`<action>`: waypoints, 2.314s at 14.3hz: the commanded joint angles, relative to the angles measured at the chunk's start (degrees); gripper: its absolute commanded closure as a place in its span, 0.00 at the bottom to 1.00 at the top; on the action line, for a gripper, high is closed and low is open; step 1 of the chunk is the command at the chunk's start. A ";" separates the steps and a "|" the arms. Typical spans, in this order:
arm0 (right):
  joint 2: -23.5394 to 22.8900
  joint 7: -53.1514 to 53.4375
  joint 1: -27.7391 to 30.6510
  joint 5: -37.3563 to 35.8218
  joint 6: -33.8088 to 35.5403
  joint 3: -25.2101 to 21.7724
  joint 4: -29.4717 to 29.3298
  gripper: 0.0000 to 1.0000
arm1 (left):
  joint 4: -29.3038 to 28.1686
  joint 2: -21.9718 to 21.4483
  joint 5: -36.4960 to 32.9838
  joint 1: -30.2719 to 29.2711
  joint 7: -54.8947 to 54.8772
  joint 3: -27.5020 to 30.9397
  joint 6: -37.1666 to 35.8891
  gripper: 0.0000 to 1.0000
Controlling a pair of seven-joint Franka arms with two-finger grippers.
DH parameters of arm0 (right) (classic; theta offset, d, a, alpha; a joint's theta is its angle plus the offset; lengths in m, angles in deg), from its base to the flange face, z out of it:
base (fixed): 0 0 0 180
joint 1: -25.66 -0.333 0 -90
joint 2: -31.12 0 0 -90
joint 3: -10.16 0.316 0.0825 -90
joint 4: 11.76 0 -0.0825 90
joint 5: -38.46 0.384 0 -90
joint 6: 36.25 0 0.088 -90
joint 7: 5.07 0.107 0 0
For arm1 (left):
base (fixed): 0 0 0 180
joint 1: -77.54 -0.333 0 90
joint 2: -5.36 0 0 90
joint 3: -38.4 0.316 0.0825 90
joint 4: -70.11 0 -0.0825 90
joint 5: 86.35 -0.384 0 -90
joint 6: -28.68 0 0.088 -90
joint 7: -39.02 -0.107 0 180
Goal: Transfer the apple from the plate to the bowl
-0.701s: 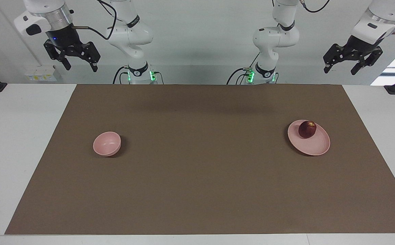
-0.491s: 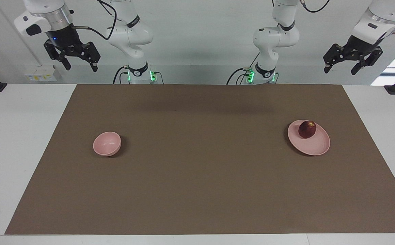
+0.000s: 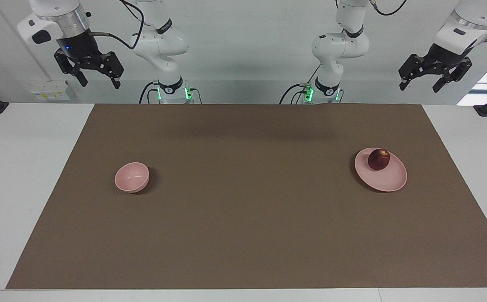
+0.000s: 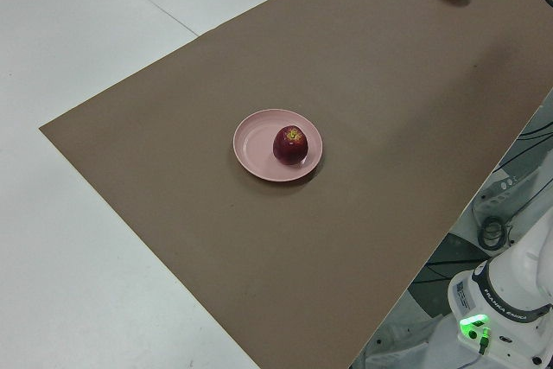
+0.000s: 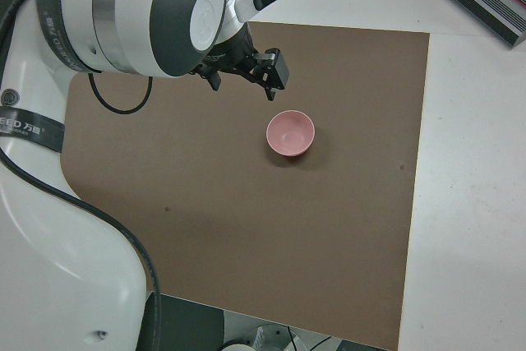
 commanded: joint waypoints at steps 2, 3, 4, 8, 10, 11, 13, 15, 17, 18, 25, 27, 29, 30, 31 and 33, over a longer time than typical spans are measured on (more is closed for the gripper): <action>1.13 -0.41 0.27 -0.50 -1.19 0.24 1.45 0.00 | -2.09 -1.65 0.74 -0.90 0.45 -0.57 0.65 0.00; 1.22 -0.41 0.27 -0.50 -1.19 0.24 1.53 0.00 | -2.09 -1.65 0.74 -0.90 0.54 -0.57 0.91 0.00; 1.22 -0.50 0.27 -0.50 -1.10 0.24 1.53 0.00 | -2.09 -1.65 0.74 -0.90 0.45 -0.57 0.92 0.00; 1.40 -0.58 0.27 -0.41 -1.10 0.24 1.80 0.00 | -2.09 -1.65 0.74 -0.90 0.45 -0.57 0.92 0.00; 1.40 -0.59 0.27 -0.41 -1.01 0.24 1.88 0.00 | -2.00 -1.56 0.74 -0.72 0.54 -0.57 0.92 0.00; 1.40 -0.59 0.35 -0.41 -1.01 0.24 1.89 0.00 | -2.00 -1.56 0.74 -0.55 0.54 -0.57 0.83 0.00; 1.40 -0.59 0.27 -0.41 -0.92 0.24 1.88 0.00 | -2.09 -1.56 0.74 -0.55 0.36 -0.57 0.92 0.00; 1.40 -0.59 0.35 -0.41 -0.92 0.24 1.89 0.00 | -2.61 -1.73 0.83 -0.37 -0.08 -0.58 1.01 0.00; 1.40 -0.59 0.35 -0.41 -0.84 0.24 1.97 0.00 | -3.32 -2.08 0.83 -0.28 -0.08 -0.57 1.62 0.00; 1.48 -0.59 0.35 -0.41 -0.84 0.24 2.06 0.00 | -4.02 -2.35 0.91 -0.37 -0.17 -0.57 1.97 0.00; 2.18 -0.41 0.35 -0.15 -1.10 0.15 3.20 0.00 | -19.47 -7.61 1.71 -0.28 -0.25 0.04 13.73 0.00; 3.50 -0.15 0.36 0.20 -0.93 0.24 5.04 0.00 | -22.55 -7.62 1.71 -0.28 -0.25 0.30 16.29 0.00; 4.21 0.21 0.27 0.29 -0.75 0.24 5.93 0.00 | -27.73 -7.71 1.71 -0.37 -1.04 0.48 21.28 0.00; 4.21 -0.06 0.35 0.29 -0.75 0.24 5.84 0.00 | -29.49 -7.71 1.71 -0.55 -1.74 0.74 23.83 0.00; 4.21 -0.49 0.88 0.29 -0.75 0.15 5.93 0.00 | -31.34 -7.62 1.71 -0.63 -2.53 1.35 26.38 0.00; 4.21 -0.41 0.97 0.29 -1.10 0.15 5.84 0.00 | -35.73 -7.62 1.71 -1.07 -3.94 1.71 31.74 0.00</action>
